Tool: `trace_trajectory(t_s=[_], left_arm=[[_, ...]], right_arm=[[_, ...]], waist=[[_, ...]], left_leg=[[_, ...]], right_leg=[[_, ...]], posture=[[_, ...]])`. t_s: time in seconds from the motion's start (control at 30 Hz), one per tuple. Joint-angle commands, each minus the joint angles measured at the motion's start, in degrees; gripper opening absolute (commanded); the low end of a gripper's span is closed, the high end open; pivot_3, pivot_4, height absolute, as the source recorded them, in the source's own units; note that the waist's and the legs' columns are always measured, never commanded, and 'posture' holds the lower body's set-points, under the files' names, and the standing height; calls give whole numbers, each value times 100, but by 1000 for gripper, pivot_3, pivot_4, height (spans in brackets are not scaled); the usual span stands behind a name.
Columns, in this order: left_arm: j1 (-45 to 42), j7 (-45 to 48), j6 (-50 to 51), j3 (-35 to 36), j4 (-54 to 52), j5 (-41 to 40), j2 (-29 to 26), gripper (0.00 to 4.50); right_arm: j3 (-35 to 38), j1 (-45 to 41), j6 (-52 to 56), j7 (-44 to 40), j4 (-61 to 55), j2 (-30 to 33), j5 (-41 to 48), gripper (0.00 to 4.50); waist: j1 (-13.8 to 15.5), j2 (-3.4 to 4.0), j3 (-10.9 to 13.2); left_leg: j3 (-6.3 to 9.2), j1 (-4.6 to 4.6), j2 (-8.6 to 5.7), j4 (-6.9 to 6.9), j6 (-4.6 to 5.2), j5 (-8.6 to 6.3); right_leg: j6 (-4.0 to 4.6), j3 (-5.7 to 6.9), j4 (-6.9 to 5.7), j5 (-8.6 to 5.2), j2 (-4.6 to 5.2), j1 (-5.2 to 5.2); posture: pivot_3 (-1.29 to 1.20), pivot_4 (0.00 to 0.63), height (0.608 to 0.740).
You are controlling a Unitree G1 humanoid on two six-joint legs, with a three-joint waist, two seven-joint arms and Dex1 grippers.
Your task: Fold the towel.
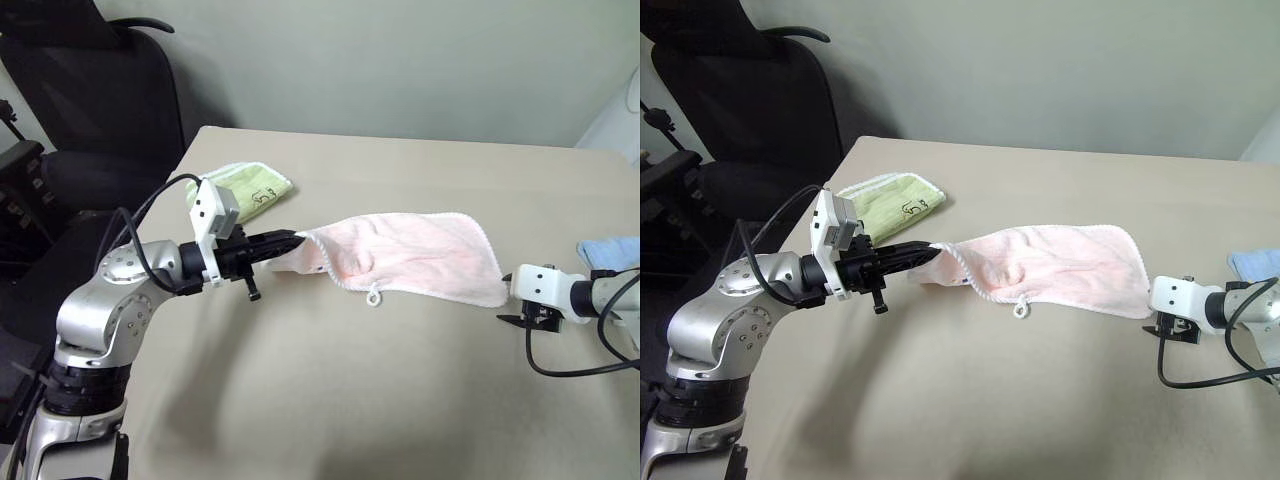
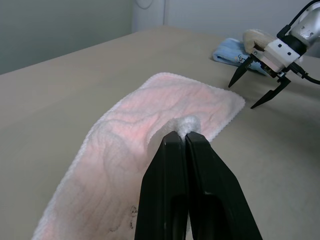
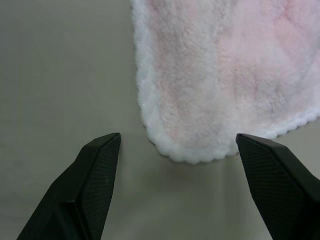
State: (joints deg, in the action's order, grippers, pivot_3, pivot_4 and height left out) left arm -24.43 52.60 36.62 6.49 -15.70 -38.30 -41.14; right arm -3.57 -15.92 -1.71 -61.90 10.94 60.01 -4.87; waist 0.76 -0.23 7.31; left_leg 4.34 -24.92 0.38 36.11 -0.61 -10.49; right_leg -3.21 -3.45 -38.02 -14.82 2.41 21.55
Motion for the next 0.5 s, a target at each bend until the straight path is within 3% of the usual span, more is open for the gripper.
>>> trace_trajectory(t_s=[0.03,0.13,0.4,0.5], left_arm=[[-92,5,-93,57,-50,9,12,0],[-62,-8,-91,79,-73,0,9,0],[-33,-42,-104,84,-84,7,20,0],[-30,-52,-112,82,-79,12,28,0]], right_arm=[[-69,-174,-115,202,206,-101,-177,3894],[-88,-260,-167,192,203,-202,-173,3024],[-136,-373,-202,183,203,-303,-206,203],[-139,-406,-228,183,239,-315,-205,64]], waist=[[-13,-2,0],[-25,-2,0],[-24,-1,1],[-16,-1,1]], left_leg=[[0,1,0,0,0,3],[0,3,0,1,0,19],[0,-2,1,-1,-6,47],[0,-7,1,-6,-12,42]], right_leg=[[8,0,2,3,0,1],[26,-2,5,11,0,1],[38,-4,2,28,-1,8],[37,-3,3,24,-1,15]], posture=[[0,150,740],[0,150,740],[0,150,740],[0,150,740]])
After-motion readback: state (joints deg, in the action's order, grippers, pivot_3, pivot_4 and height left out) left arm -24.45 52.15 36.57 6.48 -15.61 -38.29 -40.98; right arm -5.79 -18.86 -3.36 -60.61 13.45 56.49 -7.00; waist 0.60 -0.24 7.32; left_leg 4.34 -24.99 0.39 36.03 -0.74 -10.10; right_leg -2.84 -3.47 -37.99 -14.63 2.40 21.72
